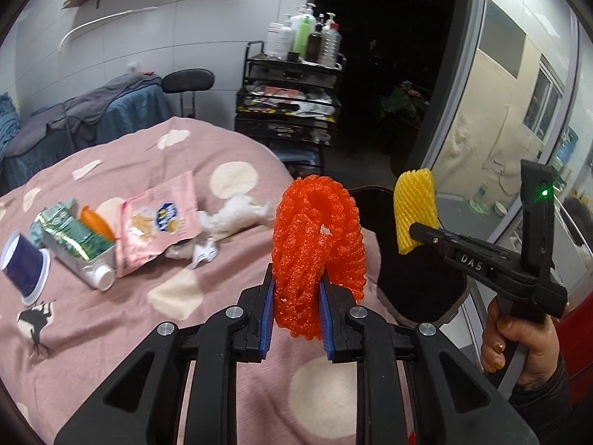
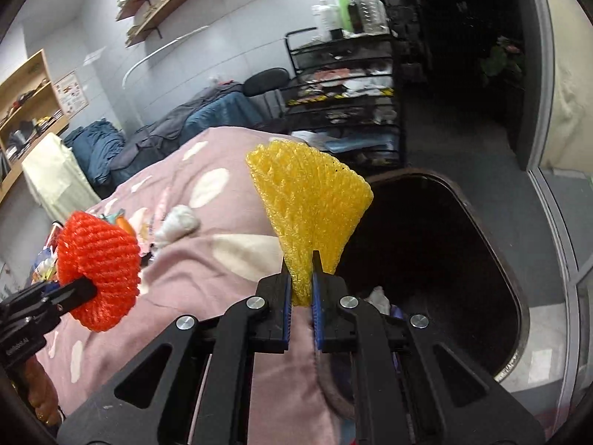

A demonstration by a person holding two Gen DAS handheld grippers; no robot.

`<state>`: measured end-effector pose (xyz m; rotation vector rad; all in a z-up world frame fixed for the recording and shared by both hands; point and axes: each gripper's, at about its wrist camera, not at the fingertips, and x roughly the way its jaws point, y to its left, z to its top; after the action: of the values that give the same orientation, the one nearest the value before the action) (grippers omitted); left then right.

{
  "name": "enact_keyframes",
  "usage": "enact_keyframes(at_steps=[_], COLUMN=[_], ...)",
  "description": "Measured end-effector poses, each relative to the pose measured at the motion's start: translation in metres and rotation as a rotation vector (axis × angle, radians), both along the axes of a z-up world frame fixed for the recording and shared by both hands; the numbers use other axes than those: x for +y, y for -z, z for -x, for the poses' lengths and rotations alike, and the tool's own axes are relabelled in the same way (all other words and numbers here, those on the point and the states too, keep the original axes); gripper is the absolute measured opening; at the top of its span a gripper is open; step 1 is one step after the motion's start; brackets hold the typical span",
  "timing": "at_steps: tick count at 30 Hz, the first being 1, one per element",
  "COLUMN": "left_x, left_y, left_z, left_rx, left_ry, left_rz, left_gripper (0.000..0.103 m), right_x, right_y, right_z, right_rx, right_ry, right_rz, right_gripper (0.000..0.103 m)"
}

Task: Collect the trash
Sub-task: 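Carry both mesh nets over the brown bin and open right tool, then open left tool over the bin to drop the orange mesh net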

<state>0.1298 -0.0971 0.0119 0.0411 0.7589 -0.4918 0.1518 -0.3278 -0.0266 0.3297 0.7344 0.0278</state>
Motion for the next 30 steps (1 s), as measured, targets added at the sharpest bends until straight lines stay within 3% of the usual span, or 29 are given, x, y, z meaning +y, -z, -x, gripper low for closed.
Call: enact_keyframes(at_steps=[15, 17, 19, 30], left_x=[-0.053, -0.056, -0.060, -0.088], left_y=[0.017, 0.019, 0.020, 0.024], left_z=[-0.012, -0.013, -0.013, -0.017], left_rx=[0.064, 0.072, 0.078, 0.109], left_ry=[0.095, 0.102, 0.110, 0.173], left_rz=[-0.036, -0.037, -0.038, -0.056], left_gripper=[0.021, 0.021, 0.021, 0.021], right_x=[-0.049, -0.052, -0.054, -0.070], right_y=[0.071, 0.078, 0.081, 0.052], right_z=[-0.006, -0.004, -0.002, 0.037], right_rx=[0.184, 0.200, 0.204, 0.103], right_ry=[0.128, 0.140, 0.153, 0.262], right_rz=[-0.063, -0.075, -0.078, -0.020], right_gripper=[0.012, 0.024, 0.061, 0.074])
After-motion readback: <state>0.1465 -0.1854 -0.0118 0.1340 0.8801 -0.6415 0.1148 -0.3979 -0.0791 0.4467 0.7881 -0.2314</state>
